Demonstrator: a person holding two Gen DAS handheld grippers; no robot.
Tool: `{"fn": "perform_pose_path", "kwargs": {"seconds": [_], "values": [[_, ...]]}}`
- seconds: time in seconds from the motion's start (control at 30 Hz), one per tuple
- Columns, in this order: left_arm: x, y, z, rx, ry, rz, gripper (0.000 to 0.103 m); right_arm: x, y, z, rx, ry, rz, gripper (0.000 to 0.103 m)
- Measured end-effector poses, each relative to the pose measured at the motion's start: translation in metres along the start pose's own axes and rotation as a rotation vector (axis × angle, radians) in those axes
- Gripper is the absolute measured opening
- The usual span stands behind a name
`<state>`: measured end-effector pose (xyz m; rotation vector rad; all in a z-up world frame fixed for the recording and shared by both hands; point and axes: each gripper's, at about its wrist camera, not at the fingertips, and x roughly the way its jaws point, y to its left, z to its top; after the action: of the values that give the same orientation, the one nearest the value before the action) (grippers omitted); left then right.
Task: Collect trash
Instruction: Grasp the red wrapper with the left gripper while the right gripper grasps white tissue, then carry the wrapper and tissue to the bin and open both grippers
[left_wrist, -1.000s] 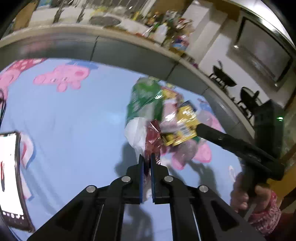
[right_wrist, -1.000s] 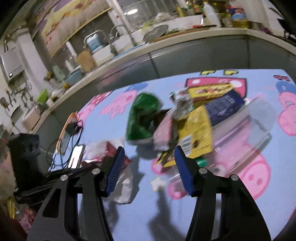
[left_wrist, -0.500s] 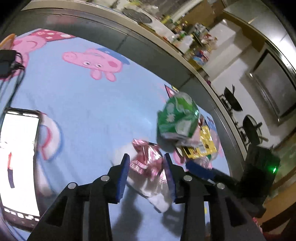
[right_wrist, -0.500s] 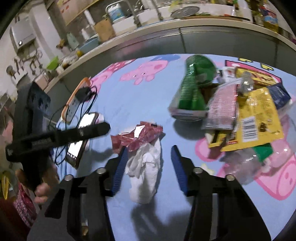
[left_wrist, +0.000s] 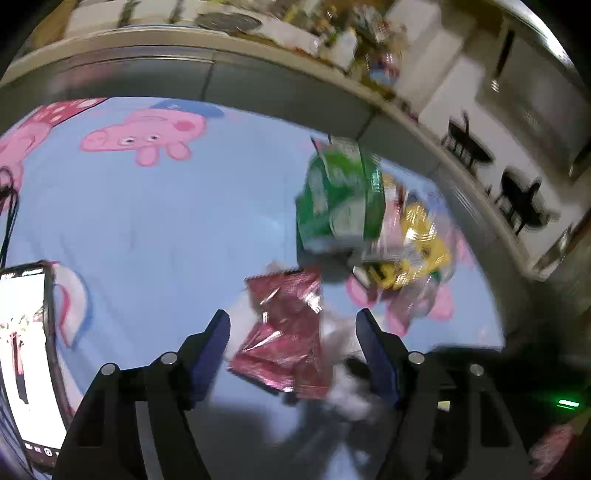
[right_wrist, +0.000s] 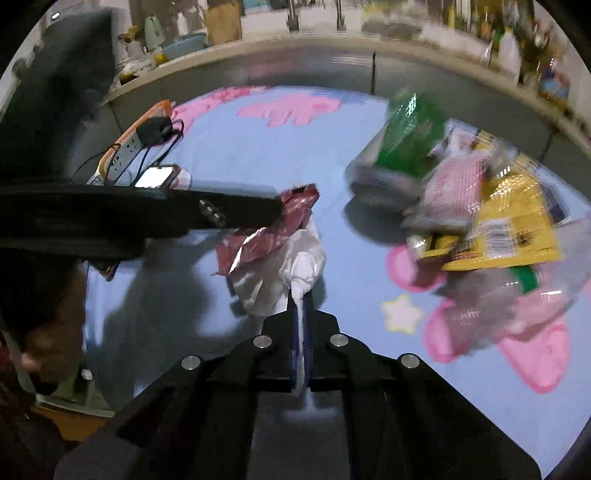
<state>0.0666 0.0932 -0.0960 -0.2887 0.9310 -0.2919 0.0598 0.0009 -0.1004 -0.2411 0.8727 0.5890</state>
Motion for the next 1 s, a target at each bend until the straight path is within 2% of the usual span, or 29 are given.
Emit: {"fn": "perform_pose_path", "kwargs": {"seconds": [0.07,0.2,0.23,0.33,0.4,0.43,0.47,0.57,0.6,0.63,0.7,0.87,0.97,1.0], "values": [[0.014,-0.006,-0.001,0.021,0.036,0.026,0.068,-0.022,-0.004,-0.007,-0.006,-0.045,-0.024,0.002],[0.031,-0.008,-0.001,-0.008,0.083,0.008,0.061,-0.062,-0.022,-0.025,-0.001,-0.114,-0.089,0.002],[0.032,-0.012,-0.001,0.002,0.075,0.027,0.061,-0.075,-0.029,-0.031,0.012,-0.132,-0.121,0.002],[0.036,-0.023,-0.002,0.029,0.093,0.024,0.058,-0.103,-0.056,-0.052,0.099,-0.163,-0.142,0.002],[0.038,-0.036,-0.005,0.076,0.101,0.016,0.041,-0.114,-0.072,-0.068,0.156,-0.161,-0.161,0.002],[0.040,-0.042,-0.006,0.093,0.106,0.022,0.039,-0.120,-0.084,-0.078,0.192,-0.152,-0.165,0.003],[0.042,-0.048,-0.008,0.114,0.112,0.027,0.032,-0.121,-0.093,-0.085,0.219,-0.138,-0.158,0.003],[0.045,-0.057,-0.015,0.143,0.115,0.054,0.022,-0.118,-0.117,-0.114,0.312,-0.087,-0.169,0.007],[0.043,-0.059,-0.018,0.152,0.116,0.057,0.016,-0.118,-0.124,-0.121,0.337,-0.074,-0.162,0.016],[0.040,-0.060,-0.019,0.154,0.114,0.053,0.014,-0.117,-0.129,-0.130,0.367,-0.063,-0.142,0.041],[0.032,-0.067,-0.024,0.167,0.115,0.039,0.011,-0.118,-0.139,-0.139,0.403,-0.082,-0.125,0.075],[0.018,-0.088,-0.032,0.181,0.138,-0.030,0.010,-0.103,-0.135,-0.127,0.328,-0.103,-0.101,0.076],[0.015,-0.105,-0.032,0.194,0.160,-0.087,0.010,-0.083,-0.124,-0.124,0.255,-0.070,-0.132,0.074],[0.016,-0.112,-0.031,0.203,0.167,-0.096,0.010,-0.075,-0.122,-0.123,0.225,-0.050,-0.149,0.056]]}}
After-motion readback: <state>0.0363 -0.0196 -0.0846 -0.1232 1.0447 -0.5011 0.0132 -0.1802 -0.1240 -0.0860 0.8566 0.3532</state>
